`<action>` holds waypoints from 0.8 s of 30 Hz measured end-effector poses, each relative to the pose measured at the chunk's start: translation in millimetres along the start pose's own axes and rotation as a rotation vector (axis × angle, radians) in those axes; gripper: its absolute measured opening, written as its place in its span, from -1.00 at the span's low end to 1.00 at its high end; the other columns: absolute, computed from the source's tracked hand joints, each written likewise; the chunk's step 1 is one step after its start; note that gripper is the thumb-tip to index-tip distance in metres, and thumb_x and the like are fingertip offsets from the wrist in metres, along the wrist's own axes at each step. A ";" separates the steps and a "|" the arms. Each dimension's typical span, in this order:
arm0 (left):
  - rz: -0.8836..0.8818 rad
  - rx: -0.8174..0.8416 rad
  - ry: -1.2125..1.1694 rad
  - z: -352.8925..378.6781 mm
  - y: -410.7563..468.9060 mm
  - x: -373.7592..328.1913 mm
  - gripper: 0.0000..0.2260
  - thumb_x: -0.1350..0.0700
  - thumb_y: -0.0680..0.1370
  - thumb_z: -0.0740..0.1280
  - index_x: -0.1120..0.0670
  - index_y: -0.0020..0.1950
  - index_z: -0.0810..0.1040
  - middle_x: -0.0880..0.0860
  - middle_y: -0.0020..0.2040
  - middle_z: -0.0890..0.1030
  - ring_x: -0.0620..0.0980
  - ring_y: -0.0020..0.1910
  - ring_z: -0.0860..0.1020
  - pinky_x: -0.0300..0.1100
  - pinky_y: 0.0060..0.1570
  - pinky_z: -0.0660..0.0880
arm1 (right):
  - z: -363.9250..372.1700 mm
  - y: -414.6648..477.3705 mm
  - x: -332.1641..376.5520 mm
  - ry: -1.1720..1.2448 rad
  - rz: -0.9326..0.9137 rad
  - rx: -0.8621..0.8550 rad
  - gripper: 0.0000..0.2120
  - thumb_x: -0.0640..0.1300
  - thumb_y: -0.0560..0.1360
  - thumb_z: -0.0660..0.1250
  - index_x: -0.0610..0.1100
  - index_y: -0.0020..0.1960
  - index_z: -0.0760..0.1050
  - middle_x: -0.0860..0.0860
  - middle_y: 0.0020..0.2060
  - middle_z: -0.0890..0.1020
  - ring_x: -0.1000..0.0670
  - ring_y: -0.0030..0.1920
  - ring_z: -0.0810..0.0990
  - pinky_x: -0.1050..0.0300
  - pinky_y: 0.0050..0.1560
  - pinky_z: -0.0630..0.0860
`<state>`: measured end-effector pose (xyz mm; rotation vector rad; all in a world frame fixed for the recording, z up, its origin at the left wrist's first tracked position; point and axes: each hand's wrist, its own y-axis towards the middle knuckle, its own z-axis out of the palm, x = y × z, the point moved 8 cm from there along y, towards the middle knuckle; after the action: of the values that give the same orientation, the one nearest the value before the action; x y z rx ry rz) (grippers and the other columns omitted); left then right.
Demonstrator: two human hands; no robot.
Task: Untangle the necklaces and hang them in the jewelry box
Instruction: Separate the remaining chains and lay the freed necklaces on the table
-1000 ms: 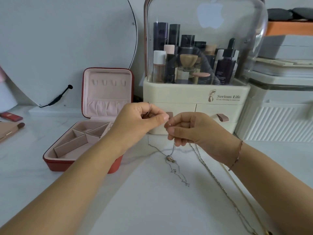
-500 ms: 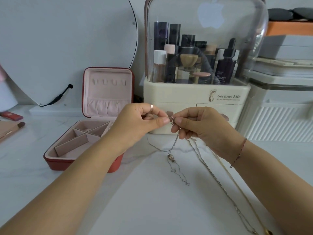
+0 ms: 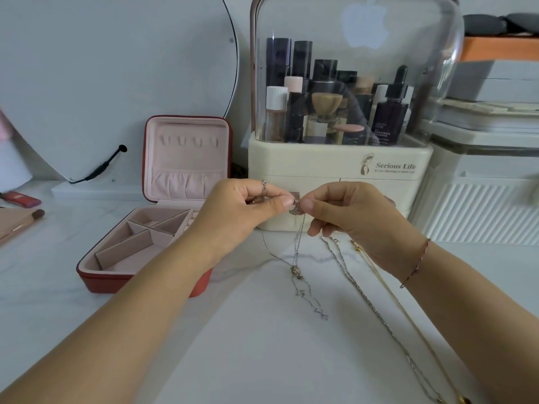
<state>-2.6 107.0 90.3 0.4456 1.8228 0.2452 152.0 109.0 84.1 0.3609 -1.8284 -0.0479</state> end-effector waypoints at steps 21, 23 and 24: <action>-0.045 -0.018 -0.079 1.2 0.4 1.9 -0.95 0.12 0.43 0.46 0.02 -0.13 0.70 -0.06 -0.14 0.71 -0.17 -0.04 0.64 -0.35 0.07 0.50 | 11.5 -0.8 -5.7 0.094 0.060 0.094 -0.96 -0.27 0.51 0.34 -0.26 -0.08 0.53 -0.09 -0.25 0.66 0.06 -0.45 0.53 0.27 -0.39 0.42; -0.050 -0.023 -0.073 0.7 0.4 3.1 -0.94 0.11 0.43 0.46 0.02 -0.12 0.70 -0.06 -0.13 0.71 -0.15 -0.03 0.64 -0.32 0.08 0.51 | 12.2 0.0 -7.0 0.078 0.047 0.085 -0.92 -0.31 0.49 0.36 -0.30 -0.04 0.51 -0.10 -0.26 0.67 0.05 -0.46 0.53 0.27 -0.40 0.43; -0.054 -0.025 -0.073 0.5 0.4 3.6 -0.93 0.11 0.43 0.46 0.03 -0.11 0.70 -0.06 -0.13 0.71 -0.15 -0.03 0.64 -0.31 0.07 0.51 | 12.3 0.4 -7.2 0.066 0.040 0.081 -0.89 -0.31 0.48 0.37 -0.33 -0.02 0.50 -0.10 -0.27 0.66 0.05 -0.46 0.54 0.27 -0.41 0.43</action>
<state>-2.9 108.9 87.2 0.3829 1.7561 0.2122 142.0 109.4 73.9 0.3785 -1.7753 0.0644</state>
